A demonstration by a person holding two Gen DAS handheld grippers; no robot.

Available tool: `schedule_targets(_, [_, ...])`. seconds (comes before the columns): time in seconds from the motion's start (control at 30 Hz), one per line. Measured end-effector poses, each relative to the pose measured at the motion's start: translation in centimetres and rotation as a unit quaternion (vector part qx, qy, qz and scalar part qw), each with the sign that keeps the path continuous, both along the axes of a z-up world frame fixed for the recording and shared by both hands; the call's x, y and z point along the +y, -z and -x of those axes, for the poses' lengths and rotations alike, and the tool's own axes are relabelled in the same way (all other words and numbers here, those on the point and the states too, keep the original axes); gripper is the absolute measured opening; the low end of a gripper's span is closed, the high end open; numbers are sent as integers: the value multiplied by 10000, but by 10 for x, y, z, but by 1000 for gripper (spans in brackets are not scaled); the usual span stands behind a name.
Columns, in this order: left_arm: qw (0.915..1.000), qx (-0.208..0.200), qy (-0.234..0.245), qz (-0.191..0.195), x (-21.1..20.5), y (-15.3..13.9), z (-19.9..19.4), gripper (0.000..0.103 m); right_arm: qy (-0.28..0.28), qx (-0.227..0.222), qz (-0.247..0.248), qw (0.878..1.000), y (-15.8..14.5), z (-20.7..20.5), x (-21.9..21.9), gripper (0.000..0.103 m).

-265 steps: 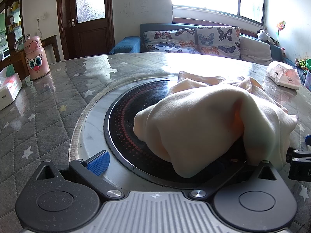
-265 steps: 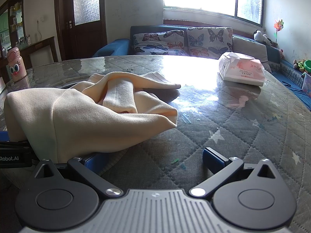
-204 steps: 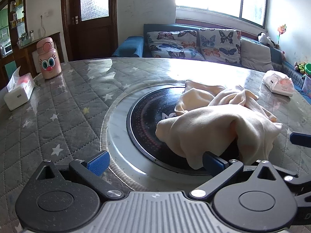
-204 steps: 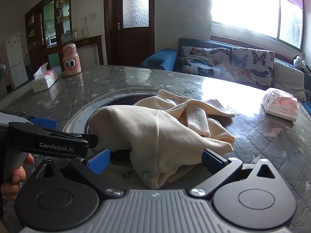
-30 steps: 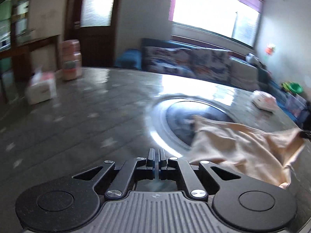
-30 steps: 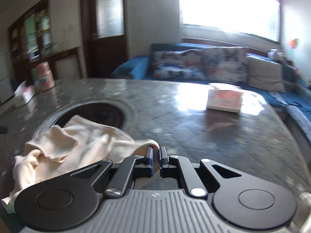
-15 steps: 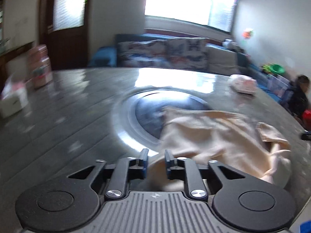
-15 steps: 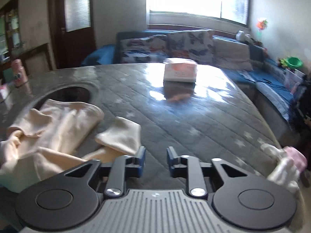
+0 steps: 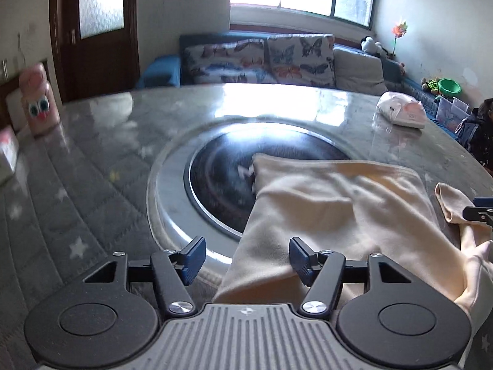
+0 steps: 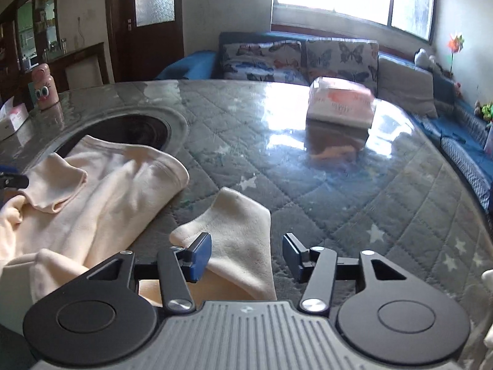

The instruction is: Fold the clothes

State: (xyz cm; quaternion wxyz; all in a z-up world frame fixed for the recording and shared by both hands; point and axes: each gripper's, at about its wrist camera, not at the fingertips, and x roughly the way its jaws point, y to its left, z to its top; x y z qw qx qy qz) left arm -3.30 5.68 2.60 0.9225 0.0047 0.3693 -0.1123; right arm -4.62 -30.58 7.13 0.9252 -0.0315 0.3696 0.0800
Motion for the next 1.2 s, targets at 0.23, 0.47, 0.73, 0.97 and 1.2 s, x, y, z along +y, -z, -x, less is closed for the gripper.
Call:
schedule_targets(0.23, [9996, -90, 244, 73, -2, -3, 9, 9, -52, -104, 19, 9999, -2, 6, 1, 7])
schedule_targets(0.47, [9991, -384, -201, 35, 25, -14, 25, 6, 494, -425, 496, 9966, -14, 21, -24, 4])
schedule_targets(0.73, [9939, -335, -1050, 55, 76, -19, 56, 6, 1087, -520, 1030, 9874, -20, 44, -56, 3])
schedule_targets(0.97, [9898, -99, -1417, -69, 96, -16, 78, 6, 631, -433, 645, 9950, -22, 47, -44, 15])
schedule_targets(1.2, [9887, -165, -1466, -245, 94, -22, 87, 12, 107, -255, 210, 9994, -13, 28, -15, 35])
